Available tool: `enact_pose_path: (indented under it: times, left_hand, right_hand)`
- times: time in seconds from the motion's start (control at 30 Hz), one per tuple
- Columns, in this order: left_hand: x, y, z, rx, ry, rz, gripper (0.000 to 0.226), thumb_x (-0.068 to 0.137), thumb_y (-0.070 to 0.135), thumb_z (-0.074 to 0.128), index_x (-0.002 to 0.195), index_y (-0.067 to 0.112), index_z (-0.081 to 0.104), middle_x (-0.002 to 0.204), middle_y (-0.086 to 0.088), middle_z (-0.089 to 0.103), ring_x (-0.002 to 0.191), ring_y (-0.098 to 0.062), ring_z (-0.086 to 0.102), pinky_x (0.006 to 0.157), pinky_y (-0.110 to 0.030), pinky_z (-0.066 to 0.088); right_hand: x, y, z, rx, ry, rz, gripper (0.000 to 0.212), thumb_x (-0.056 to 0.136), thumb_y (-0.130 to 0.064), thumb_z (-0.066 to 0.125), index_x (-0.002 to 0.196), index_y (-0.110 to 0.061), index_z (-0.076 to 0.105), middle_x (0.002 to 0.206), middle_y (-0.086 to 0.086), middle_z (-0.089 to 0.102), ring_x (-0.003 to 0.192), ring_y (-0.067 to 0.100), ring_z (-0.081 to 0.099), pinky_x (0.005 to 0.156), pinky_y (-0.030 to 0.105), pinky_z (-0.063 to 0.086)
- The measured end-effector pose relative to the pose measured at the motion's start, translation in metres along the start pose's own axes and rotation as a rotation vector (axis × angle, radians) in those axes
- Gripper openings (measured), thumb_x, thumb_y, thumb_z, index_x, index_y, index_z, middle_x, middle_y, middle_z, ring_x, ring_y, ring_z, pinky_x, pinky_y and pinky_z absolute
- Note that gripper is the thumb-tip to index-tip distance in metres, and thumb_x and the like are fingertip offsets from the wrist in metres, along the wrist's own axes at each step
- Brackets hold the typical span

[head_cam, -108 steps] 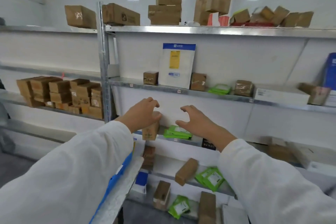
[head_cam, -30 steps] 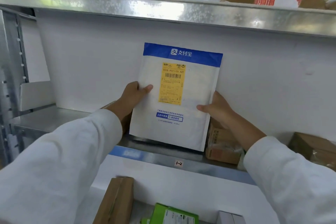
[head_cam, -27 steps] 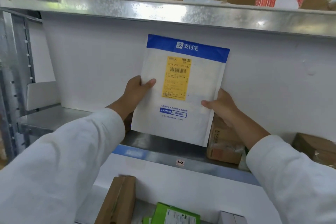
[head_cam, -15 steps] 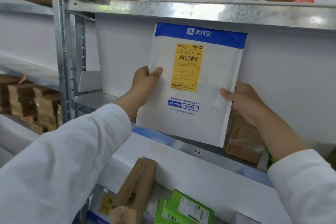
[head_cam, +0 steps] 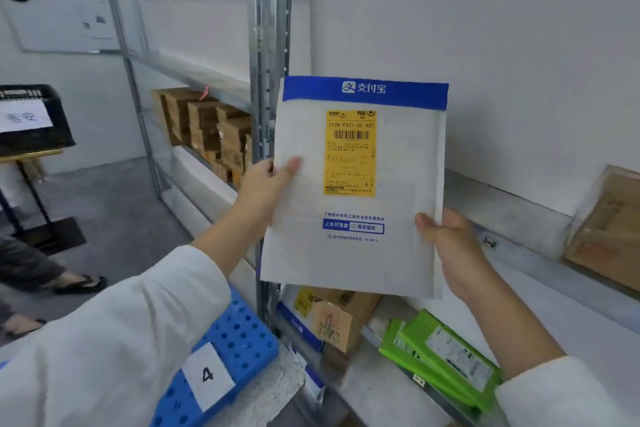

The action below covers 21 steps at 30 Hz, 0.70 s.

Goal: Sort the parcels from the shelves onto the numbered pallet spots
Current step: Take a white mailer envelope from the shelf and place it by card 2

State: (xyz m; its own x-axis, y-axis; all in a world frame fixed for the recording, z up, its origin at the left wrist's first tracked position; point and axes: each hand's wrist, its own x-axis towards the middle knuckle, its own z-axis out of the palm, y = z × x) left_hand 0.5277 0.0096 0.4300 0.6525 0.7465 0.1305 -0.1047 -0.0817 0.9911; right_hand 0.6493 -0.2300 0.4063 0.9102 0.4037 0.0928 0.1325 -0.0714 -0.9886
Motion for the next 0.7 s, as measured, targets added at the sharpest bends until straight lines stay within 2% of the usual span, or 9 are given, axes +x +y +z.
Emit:
enact_pose_path:
  times: [0.1, 0.17, 0.23, 0.33, 0.4, 0.47, 0.6, 0.7]
  left_hand:
    - [-0.016, -0.042, -0.048, 0.051, 0.121, -0.072, 0.045, 0.091, 0.05, 0.057, 0.114, 0.012, 0.059, 0.11, -0.001, 0.067, 0.098, -0.019, 0.065, 0.085, -0.04, 0.057]
    - [-0.025, -0.071, -0.079, 0.018, 0.182, -0.167, 0.047, 0.093, 0.048, 0.056, 0.118, 0.009, 0.059, 0.111, -0.004, 0.068, 0.098, -0.02, 0.067, 0.078, -0.035, 0.059]
    - [-0.037, -0.094, -0.109, 0.04, 0.211, -0.22, 0.038, 0.096, 0.04, 0.054, 0.112, 0.006, 0.064, 0.103, -0.008, 0.07, 0.093, -0.02, 0.068, 0.069, -0.026, 0.058]
    - [-0.058, -0.118, -0.148, 0.093, 0.238, -0.225, 0.024, 0.096, 0.031, 0.056, 0.108, 0.012, 0.067, 0.101, -0.006, 0.072, 0.091, -0.021, 0.069, 0.076, -0.034, 0.059]
    - [-0.07, -0.132, -0.177, 0.085, 0.256, -0.212, 0.014, 0.094, 0.026, 0.061, 0.103, 0.018, 0.069, 0.099, -0.002, 0.074, 0.09, -0.019, 0.07, 0.076, -0.038, 0.06]
    - [-0.081, -0.143, -0.209, 0.054, 0.305, -0.236, 0.015, 0.092, 0.024, 0.065, 0.104, 0.018, 0.07, 0.099, 0.0, 0.075, 0.09, -0.019, 0.071, 0.074, -0.041, 0.061]
    - [-0.102, -0.164, -0.278, 0.014, 0.41, -0.322, 0.018, 0.091, 0.021, 0.066, 0.107, 0.014, 0.07, 0.101, -0.003, 0.074, 0.091, -0.019, 0.071, 0.069, -0.034, 0.061]
    - [-0.116, -0.18, -0.324, 0.011, 0.499, -0.355, 0.015, 0.091, 0.022, 0.066, 0.104, 0.016, 0.072, 0.1, -0.002, 0.074, 0.09, -0.019, 0.071, 0.075, -0.04, 0.061]
  right_hand:
    - [0.001, 0.025, 0.032, -0.08, -0.082, 0.046, 0.018, 0.099, -0.015, 0.051, 0.103, -0.025, 0.066, 0.104, 0.003, 0.072, 0.095, 0.025, 0.068, 0.088, 0.045, 0.053]
    - [0.001, 0.038, 0.056, -0.133, -0.137, 0.065, 0.014, 0.096, -0.021, 0.053, 0.1, -0.025, 0.065, 0.1, 0.003, 0.073, 0.092, 0.027, 0.069, 0.086, 0.049, 0.055]
    - [0.001, 0.047, 0.082, -0.18, -0.173, 0.097, 0.015, 0.093, -0.03, 0.054, 0.104, -0.027, 0.063, 0.098, 0.002, 0.072, 0.091, 0.029, 0.068, 0.085, 0.052, 0.055]
    - [-0.007, 0.059, 0.13, -0.172, -0.232, 0.15, 0.018, 0.099, -0.024, 0.05, 0.115, -0.024, 0.058, 0.102, 0.004, 0.068, 0.093, 0.028, 0.066, 0.086, 0.048, 0.054]
    - [-0.016, 0.066, 0.165, -0.17, -0.29, 0.17, 0.02, 0.101, -0.023, 0.047, 0.119, -0.02, 0.055, 0.103, 0.005, 0.067, 0.092, 0.026, 0.065, 0.08, 0.042, 0.055]
    - [-0.022, 0.075, 0.202, -0.209, -0.358, 0.184, 0.022, 0.103, -0.027, 0.042, 0.122, -0.02, 0.051, 0.105, 0.003, 0.065, 0.094, 0.025, 0.064, 0.079, 0.04, 0.053]
    - [-0.037, 0.095, 0.278, -0.319, -0.457, 0.228, 0.033, 0.103, -0.039, 0.032, 0.129, -0.023, 0.046, 0.124, 0.004, 0.058, 0.112, 0.026, 0.057, 0.099, 0.047, 0.047]
    - [-0.053, 0.106, 0.332, -0.324, -0.521, 0.243, 0.028, 0.104, -0.036, 0.033, 0.124, -0.025, 0.049, 0.126, 0.002, 0.057, 0.113, 0.023, 0.055, 0.1, 0.045, 0.046]
